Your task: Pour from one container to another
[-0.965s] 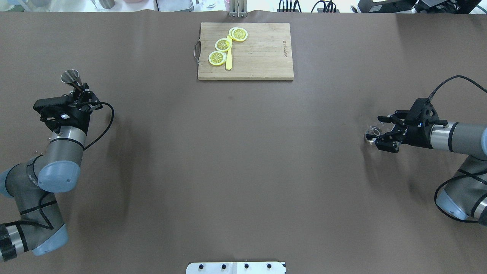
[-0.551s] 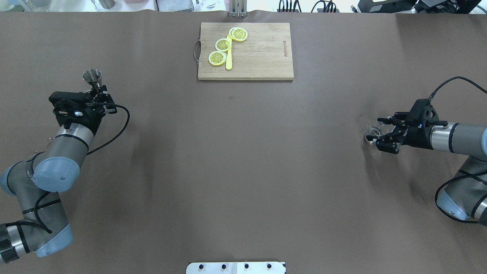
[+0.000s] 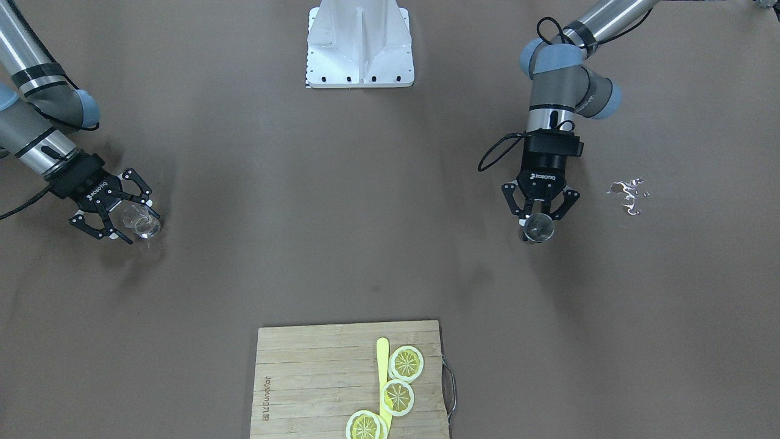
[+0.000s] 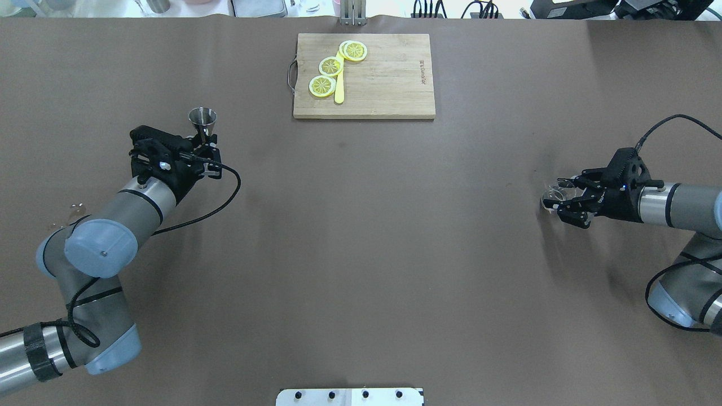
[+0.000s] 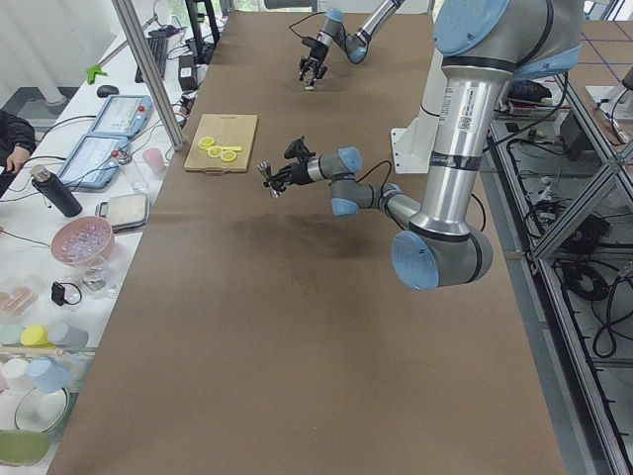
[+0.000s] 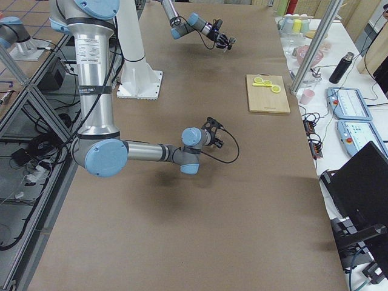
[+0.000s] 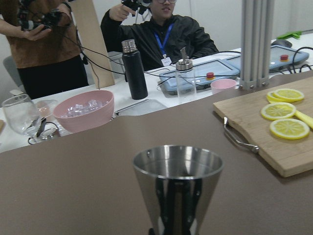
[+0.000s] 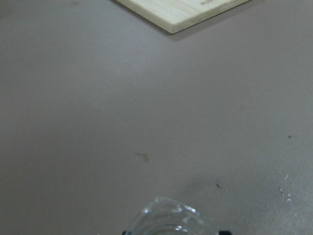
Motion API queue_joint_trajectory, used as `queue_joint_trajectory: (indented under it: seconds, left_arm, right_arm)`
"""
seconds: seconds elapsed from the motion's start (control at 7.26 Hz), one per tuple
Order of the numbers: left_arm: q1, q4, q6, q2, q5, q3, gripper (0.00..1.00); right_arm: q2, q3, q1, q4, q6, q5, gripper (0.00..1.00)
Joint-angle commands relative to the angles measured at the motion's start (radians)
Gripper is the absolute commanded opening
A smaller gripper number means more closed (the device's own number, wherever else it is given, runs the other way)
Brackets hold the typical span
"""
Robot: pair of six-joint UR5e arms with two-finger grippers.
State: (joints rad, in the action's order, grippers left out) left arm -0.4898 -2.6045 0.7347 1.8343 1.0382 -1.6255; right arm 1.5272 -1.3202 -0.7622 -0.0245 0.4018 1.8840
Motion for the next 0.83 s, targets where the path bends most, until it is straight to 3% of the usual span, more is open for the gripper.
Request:
queue_joint_trajectory:
  seconds: [0.0, 0.14, 0.41, 0.55, 0.69]
  left_arm:
    - [0.004, -0.011, -0.038, 0.055, 0.048, 0.003, 0.00]
    - [0.011, -0.016, -0.057, 0.060, 0.092, -0.004, 0.00]
    - [0.016, -0.035, -0.180, 0.106, 0.193, -0.004, 0.00]
    - [0.017, -0.039, -0.295, 0.149, 0.297, -0.014, 0.00]
    - [0.052, -0.037, -0.411, 0.204, 0.345, -0.007, 0.00]
  right_arm:
    - [0.002, -0.001, 0.001, 0.000, 0.002, 0.009, 0.58]
    - [0.004, -0.002, 0.001, -0.002, 0.011, 0.013, 0.56]
    - [0.005, -0.008, 0.001, 0.000, 0.011, 0.018, 0.28]
    - [0.005, -0.011, 0.000, 0.001, 0.009, 0.048, 0.10]
    - [0.005, -0.014, -0.002, 0.002, 0.009, 0.064, 0.00]
